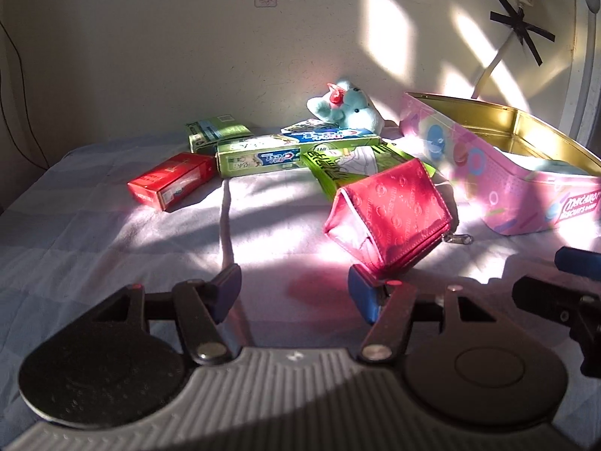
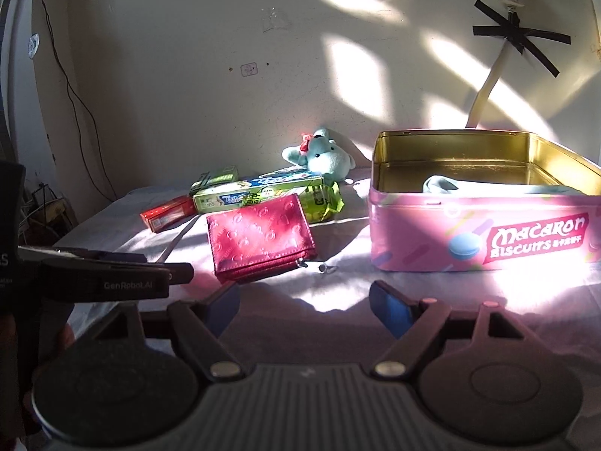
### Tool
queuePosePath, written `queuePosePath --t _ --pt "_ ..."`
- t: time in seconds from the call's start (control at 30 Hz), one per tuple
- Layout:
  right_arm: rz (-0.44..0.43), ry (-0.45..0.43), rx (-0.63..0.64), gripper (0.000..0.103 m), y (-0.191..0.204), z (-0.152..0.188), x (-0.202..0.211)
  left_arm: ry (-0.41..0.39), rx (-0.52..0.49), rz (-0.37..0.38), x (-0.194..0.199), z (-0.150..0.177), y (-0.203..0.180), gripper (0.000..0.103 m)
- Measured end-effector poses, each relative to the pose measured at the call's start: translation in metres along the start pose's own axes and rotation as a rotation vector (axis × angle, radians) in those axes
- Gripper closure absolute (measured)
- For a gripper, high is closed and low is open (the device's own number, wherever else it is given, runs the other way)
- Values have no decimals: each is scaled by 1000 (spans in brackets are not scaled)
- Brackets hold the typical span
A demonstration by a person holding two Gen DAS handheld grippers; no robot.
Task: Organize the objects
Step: 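Grasp the pink wallet with the left gripper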
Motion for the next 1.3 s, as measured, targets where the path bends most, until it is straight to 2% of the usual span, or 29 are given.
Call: queuePosePath --t 0.13,0.33,0.53,0.67,0.8,0.97,1.13,1.2,1.3 --pt "-15 8 39 25 15 -9 -15 2 50 -26 -2 3 24 38" --pt "-3 -45 114 26 35 -45 -47 -2 89 -42 -5 2 43 38" --pt "50 -5 129 26 36 -61 -94 0 103 -61 -6 4 54 38" --pt "63 -28 171 18 42 -61 -104 11 118 -66 -10 7 59 38" --pt "49 -20 168 16 43 -65 -111 16 122 -65 -13 7 61 38" --pt "-13 1 200 15 55 -64 -114 12 128 -70 -14 7 64 37" --pt "-125 89 90 14 60 -54 -119 8 132 -78 -15 7 67 36" --pt "-177 127 77 21 66 -47 -119 8 130 -80 -15 7 67 35" --pt "-181 111 94 23 73 -39 -113 8 130 -84 -15 8 67 35"
Point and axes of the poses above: each gripper's, at about its wrist camera, not at the fingertips, and x roughly against the way its jaws point, y to its left, z to its underside, the point moved 4 cm from there along -x, roughly the way its jaws point, and after that the axes turned 6 degrees about z, right-handed, at the moved point
